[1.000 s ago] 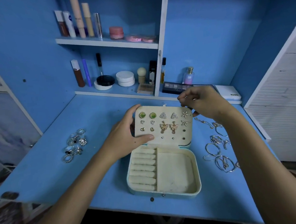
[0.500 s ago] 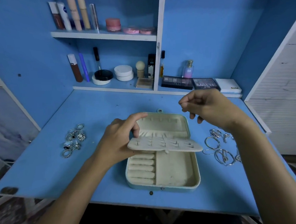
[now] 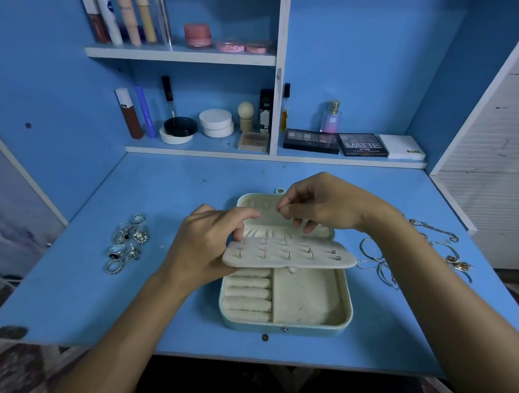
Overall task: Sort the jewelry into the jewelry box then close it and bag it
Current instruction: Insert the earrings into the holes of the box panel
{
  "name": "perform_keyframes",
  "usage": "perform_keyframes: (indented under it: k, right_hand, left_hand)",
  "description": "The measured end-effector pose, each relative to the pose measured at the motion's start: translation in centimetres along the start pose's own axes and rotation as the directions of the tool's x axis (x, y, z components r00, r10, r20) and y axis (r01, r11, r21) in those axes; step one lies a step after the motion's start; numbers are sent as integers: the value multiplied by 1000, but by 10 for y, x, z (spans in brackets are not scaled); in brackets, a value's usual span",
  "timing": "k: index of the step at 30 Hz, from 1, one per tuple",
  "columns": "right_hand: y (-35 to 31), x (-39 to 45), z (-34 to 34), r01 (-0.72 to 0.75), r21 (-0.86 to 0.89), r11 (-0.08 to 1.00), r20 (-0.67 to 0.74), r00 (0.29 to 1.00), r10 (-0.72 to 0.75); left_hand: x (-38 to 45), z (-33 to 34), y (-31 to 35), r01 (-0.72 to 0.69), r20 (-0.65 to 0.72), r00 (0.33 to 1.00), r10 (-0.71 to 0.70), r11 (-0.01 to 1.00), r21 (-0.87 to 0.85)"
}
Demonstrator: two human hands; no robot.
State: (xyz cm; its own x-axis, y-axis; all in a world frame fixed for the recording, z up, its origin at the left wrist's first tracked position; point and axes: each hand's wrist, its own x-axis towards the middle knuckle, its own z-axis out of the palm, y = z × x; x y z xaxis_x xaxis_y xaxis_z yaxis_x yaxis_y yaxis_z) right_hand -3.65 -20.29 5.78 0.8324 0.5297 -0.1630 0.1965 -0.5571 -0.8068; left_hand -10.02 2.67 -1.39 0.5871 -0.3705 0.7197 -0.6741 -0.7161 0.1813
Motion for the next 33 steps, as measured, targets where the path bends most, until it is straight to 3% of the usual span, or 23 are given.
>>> perform_keyframes:
  k: [6,12,33]
  right_hand:
    - [-10,7,4,25,-68,997,81,996,-20]
    - [-14,9,7,-6,-69,998,160,987,17]
    - [-18,13,10,20,-207,978,233,972,30]
  left_hand:
    - [2,-4,3,24,13,1000,-24,999,-45]
    - [3,-5,5,26,18,999,-27,1000,14]
    - [5,-8,7,51,78,996,-49,999,-13]
